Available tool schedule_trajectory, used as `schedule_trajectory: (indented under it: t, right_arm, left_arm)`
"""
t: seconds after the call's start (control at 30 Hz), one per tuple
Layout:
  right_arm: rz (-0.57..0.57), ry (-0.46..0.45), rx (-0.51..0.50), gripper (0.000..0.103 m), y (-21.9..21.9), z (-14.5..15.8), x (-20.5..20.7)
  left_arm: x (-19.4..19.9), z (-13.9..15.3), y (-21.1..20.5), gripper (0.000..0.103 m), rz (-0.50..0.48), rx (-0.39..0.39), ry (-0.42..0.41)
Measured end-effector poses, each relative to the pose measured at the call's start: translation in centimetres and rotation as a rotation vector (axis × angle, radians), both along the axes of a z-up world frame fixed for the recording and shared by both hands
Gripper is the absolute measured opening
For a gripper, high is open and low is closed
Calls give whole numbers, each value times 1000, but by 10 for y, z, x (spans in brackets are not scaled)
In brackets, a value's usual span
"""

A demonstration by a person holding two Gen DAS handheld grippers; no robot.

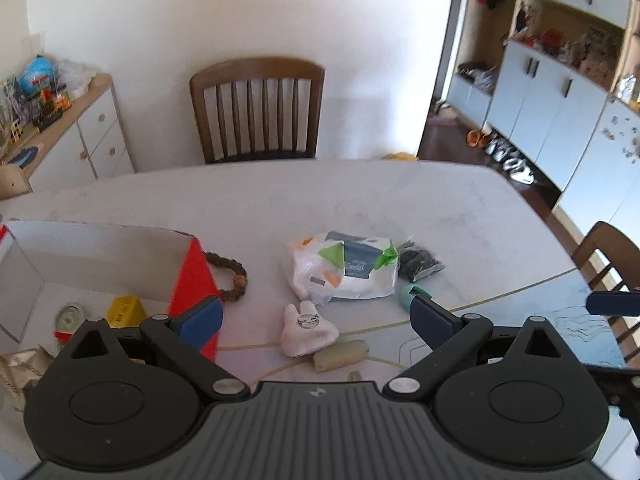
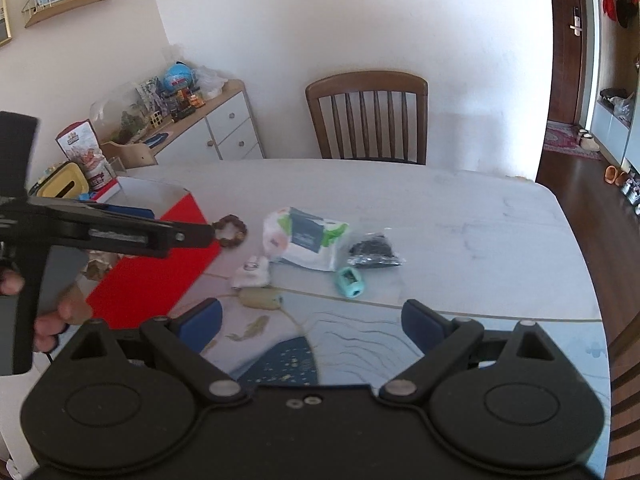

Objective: Organize objects
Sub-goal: 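Move both grippers back from the box to the table, then lower the left gripper onto the white tissue pack while the right approaches the black-item bag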

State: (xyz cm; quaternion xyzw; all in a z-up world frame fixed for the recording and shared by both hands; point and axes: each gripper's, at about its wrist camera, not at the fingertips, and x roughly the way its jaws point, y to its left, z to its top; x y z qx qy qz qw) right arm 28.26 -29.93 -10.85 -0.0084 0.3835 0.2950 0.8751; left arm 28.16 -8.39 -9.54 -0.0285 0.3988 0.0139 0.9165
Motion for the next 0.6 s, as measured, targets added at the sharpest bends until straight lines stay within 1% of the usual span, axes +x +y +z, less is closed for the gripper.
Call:
schedule_trajectory:
  t: [0.17, 0.4, 0.5, 0.6]
  right_arm:
    - [6, 1, -19, 96, -1, -10, 21]
    - [-2, 10, -35, 94, 8, -24, 58]
    - [-4, 8, -49, 94, 14, -30, 73]
    - [-8, 8, -69, 92, 21, -37, 89]
  left_arm:
    - [33, -8, -10, 101, 48, 21, 6]
    - [76, -12, -9, 101, 155, 11, 30]
    - [90, -16, -5, 101, 166, -23, 45]
    - [101, -20, -5, 101, 127, -49, 56]
